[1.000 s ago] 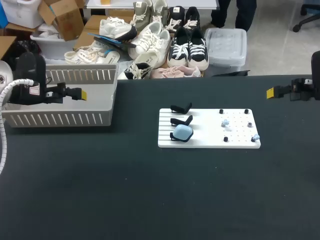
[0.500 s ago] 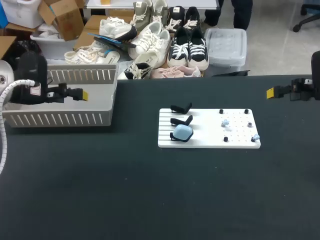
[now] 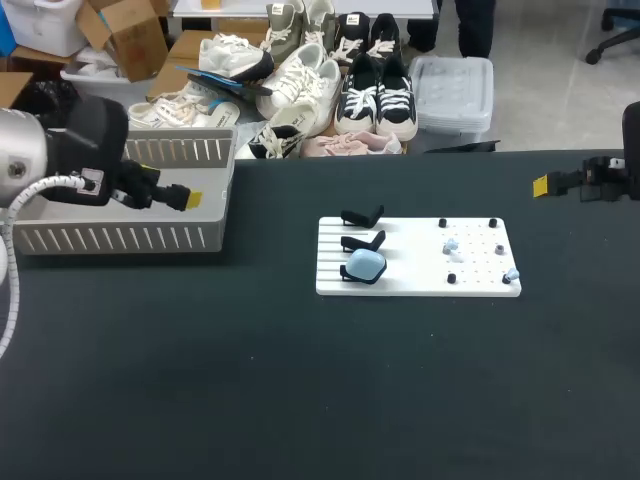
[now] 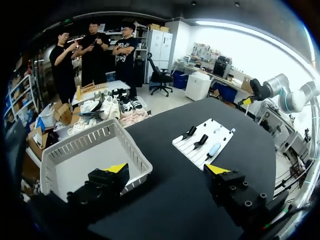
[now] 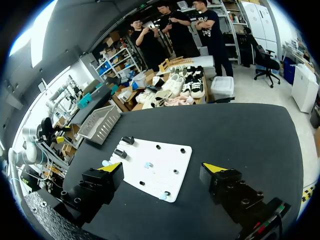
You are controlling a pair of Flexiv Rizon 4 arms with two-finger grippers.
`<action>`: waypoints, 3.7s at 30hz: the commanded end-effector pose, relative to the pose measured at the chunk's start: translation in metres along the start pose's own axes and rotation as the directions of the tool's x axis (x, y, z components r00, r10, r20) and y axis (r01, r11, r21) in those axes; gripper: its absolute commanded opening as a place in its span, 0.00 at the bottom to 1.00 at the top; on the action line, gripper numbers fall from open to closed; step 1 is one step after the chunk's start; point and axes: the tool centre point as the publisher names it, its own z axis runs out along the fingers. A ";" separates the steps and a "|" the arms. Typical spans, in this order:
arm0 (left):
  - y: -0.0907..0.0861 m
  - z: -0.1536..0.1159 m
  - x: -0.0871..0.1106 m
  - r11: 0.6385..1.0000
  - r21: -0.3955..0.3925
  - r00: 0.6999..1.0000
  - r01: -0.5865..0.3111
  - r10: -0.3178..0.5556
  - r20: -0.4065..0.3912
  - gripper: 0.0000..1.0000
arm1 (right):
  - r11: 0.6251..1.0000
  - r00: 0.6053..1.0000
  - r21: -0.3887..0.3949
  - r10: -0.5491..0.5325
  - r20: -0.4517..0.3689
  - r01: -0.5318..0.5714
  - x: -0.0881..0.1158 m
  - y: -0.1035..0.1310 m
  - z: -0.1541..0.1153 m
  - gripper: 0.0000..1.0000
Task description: Pick up each earbud case from the left stands, insert the matching earbuds, close the lid, and place the case in the box.
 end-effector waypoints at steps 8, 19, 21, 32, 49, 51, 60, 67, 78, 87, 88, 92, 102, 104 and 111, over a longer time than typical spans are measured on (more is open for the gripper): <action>-0.021 0.027 -0.002 0.863 0.235 0.894 -0.448 0.440 0.087 1.00 | 1.000 1.000 -0.002 0.000 -0.003 0.000 -0.001 -0.001 0.000 1.00; -0.047 0.060 -0.006 0.701 0.364 0.781 -0.613 0.607 0.147 1.00 | 1.000 1.000 -0.002 0.000 -0.003 0.000 -0.001 -0.001 0.000 1.00; -0.051 0.065 -0.007 0.692 0.393 0.788 -0.605 0.592 0.170 1.00 | 1.000 1.000 -0.002 0.000 -0.003 0.000 -0.001 -0.001 0.000 1.00; -0.076 0.094 -0.007 0.689 0.453 0.822 -0.565 0.518 0.238 1.00 | 1.000 1.000 -0.002 0.000 -0.003 0.000 -0.001 -0.001 0.000 1.00; -0.112 0.140 0.015 0.719 0.449 0.846 -0.530 0.480 0.231 1.00 | 1.000 1.000 -0.002 0.000 -0.003 0.000 -0.001 -0.001 0.000 1.00; -0.114 0.147 0.016 0.721 0.446 0.846 -0.530 0.481 0.228 1.00 | 1.000 1.000 -0.002 0.000 -0.003 0.000 -0.001 -0.001 0.000 1.00; -0.125 0.171 0.019 0.706 0.455 0.838 -0.542 0.490 0.238 1.00 | 1.000 1.000 -0.002 0.000 -0.003 0.000 -0.001 -0.001 0.000 1.00; -0.130 0.187 0.022 0.700 0.466 0.839 -0.541 0.491 0.236 1.00 | 1.000 1.000 -0.002 0.000 -0.003 0.000 -0.001 -0.001 0.000 1.00; -0.137 0.204 0.026 0.727 0.471 0.865 -0.499 0.455 0.213 1.00 | 1.000 1.000 -0.002 0.000 -0.003 0.000 -0.001 -0.001 0.000 1.00; -0.146 0.215 0.032 0.723 0.484 0.867 -0.493 0.454 0.205 1.00 | 1.000 1.000 -0.002 0.000 -0.003 0.000 -0.001 -0.001 0.000 1.00; -0.147 0.217 0.032 0.720 0.488 0.866 -0.494 0.457 0.203 1.00 | 1.000 1.000 -0.002 0.000 -0.003 0.000 -0.001 -0.001 0.000 1.00; -0.149 0.222 0.033 0.717 0.489 0.864 -0.496 0.462 0.198 1.00 | 1.000 1.000 -0.002 0.000 -0.003 0.000 -0.001 -0.001 0.000 1.00; -0.148 0.228 0.033 0.716 0.497 0.866 -0.491 0.461 0.191 1.00 | 1.000 1.000 -0.002 0.000 -0.003 0.000 -0.001 -0.001 0.000 1.00; -0.147 0.230 0.033 0.725 0.496 0.874 -0.478 0.452 0.182 1.00 | 1.000 1.000 -0.002 0.000 -0.003 0.000 -0.001 -0.001 0.000 1.00; -0.146 0.232 0.034 0.733 0.499 0.882 -0.462 0.436 0.176 1.00 | 1.000 1.000 -0.002 0.000 -0.003 0.000 -0.001 -0.001 0.000 1.00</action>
